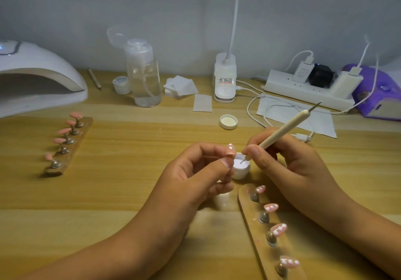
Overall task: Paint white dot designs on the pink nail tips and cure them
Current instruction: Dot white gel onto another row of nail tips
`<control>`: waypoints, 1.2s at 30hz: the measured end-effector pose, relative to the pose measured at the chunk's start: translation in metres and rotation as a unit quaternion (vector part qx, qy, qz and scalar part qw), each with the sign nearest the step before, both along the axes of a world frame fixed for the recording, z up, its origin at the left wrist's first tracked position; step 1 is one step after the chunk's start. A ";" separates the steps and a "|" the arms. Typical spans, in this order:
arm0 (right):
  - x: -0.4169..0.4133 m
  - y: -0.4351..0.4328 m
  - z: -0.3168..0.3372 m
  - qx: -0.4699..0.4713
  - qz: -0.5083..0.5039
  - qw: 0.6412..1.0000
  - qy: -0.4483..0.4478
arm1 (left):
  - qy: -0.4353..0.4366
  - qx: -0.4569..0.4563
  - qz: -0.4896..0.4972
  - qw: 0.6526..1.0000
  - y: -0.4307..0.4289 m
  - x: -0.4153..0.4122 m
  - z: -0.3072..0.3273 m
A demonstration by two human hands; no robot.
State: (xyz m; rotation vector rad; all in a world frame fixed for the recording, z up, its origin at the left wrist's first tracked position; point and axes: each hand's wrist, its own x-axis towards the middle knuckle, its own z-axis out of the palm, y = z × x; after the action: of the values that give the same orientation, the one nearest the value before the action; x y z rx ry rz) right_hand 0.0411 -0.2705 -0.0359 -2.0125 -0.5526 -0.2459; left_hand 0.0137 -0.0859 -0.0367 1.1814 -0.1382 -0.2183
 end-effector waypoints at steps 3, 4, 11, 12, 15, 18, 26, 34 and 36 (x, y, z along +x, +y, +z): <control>0.001 0.000 0.000 -0.018 0.001 1.000 0.006 | -0.010 0.006 -0.012 1.000 0.002 0.000 -0.001; 0.001 0.000 -0.001 -0.025 0.001 1.000 0.008 | -0.013 0.007 -0.015 1.000 0.002 0.000 -0.001; -0.001 0.001 0.001 -0.001 -0.001 1.000 0.015 | -0.019 0.014 -0.016 1.000 0.002 0.000 -0.001; -0.002 0.001 0.001 0.021 -0.003 1.000 0.018 | -0.018 0.013 -0.015 1.000 0.002 0.000 -0.001; -0.002 0.001 0.006 0.110 -0.017 0.993 0.036 | -0.017 0.011 -0.013 1.000 0.000 -0.001 -0.001; -0.001 -0.003 0.010 0.207 -0.030 0.976 0.062 | -0.017 0.007 -0.017 1.000 0.000 -0.001 -0.001; 0.000 -0.008 0.013 0.354 0.114 0.909 0.191 | -0.040 0.057 -0.051 0.996 -0.001 -0.003 0.002; -0.005 0.000 0.015 0.376 0.120 0.895 0.208 | -0.041 0.077 -0.056 0.995 -0.003 -0.005 0.005; -0.007 0.000 0.015 0.364 0.122 0.900 0.207 | -0.039 0.074 -0.054 0.995 -0.004 -0.005 0.005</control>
State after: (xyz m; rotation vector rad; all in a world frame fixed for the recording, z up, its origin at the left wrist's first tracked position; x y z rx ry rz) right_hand 0.0339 -0.2706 -0.0206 -1.1981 -0.3576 0.1244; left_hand 0.0086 -0.0894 -0.0314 1.3324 -0.2577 -0.2815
